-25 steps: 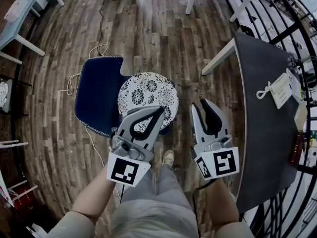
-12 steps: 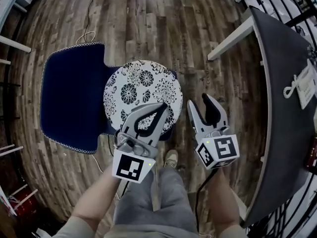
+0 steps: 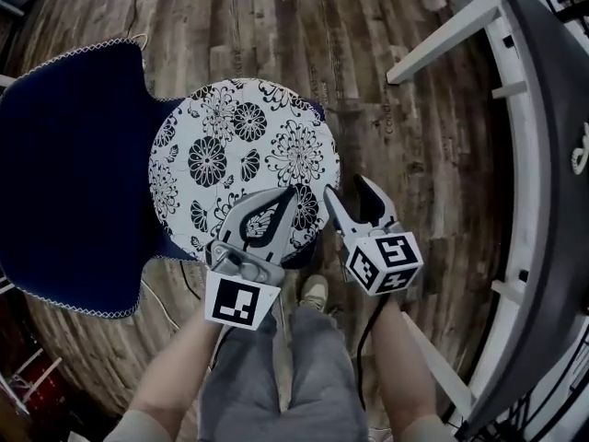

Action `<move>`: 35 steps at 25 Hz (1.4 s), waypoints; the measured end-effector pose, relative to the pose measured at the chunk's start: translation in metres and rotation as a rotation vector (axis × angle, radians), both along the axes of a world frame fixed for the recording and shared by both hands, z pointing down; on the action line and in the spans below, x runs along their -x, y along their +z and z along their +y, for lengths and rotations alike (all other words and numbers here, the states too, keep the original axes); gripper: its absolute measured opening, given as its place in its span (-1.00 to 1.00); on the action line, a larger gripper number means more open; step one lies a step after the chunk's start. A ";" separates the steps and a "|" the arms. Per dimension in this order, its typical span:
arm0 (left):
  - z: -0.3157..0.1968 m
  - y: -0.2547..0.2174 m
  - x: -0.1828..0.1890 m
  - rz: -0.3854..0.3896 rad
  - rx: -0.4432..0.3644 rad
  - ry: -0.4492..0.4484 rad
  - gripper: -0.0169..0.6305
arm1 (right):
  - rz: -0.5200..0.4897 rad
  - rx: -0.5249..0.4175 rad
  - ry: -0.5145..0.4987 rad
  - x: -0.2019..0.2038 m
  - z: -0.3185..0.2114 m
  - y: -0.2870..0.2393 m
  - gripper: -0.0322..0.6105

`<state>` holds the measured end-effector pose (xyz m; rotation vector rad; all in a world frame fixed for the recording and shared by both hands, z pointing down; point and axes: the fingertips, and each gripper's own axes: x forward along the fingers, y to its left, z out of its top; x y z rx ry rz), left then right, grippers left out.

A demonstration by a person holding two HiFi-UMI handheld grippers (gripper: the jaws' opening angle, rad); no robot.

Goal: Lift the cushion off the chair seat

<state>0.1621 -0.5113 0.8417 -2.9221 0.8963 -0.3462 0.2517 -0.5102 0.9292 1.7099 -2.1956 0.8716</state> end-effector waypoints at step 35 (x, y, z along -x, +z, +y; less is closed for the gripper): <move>0.037 0.023 0.035 -0.067 0.051 -0.053 -0.94 | -0.257 -0.103 -0.009 0.040 0.004 -0.021 -0.88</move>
